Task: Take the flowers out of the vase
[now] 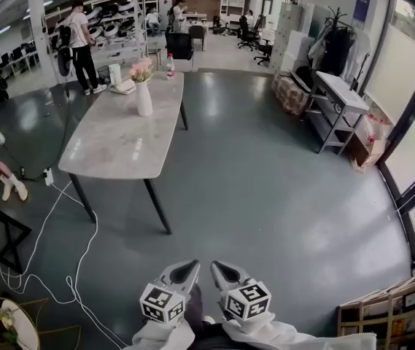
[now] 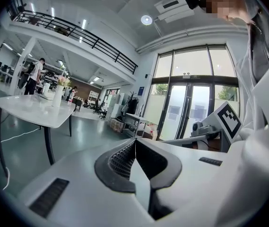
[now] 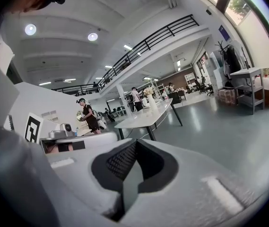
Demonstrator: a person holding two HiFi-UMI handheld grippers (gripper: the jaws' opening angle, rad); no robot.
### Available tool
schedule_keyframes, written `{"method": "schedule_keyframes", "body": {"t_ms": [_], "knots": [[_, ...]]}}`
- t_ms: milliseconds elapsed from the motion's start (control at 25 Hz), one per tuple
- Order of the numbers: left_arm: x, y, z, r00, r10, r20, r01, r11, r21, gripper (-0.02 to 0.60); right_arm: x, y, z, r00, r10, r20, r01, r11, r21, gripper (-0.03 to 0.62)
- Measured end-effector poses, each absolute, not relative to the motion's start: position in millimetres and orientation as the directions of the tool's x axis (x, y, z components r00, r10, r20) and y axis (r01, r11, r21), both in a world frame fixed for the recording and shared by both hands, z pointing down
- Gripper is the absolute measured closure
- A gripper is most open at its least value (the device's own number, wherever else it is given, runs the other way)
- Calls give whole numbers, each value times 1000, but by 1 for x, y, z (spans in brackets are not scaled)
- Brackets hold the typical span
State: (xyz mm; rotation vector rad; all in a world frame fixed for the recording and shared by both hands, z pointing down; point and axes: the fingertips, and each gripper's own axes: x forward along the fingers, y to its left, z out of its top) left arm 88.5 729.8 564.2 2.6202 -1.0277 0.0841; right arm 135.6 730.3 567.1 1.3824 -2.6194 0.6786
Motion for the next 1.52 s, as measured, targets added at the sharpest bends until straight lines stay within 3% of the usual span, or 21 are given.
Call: {"method": "schedule_keyframes", "body": {"t_ms": [1520], "knots": [[6,390,533,670,-733,119,-733,-629,259,578,69,389,539,-637,-724,267,-761,532,-373,595]]}}
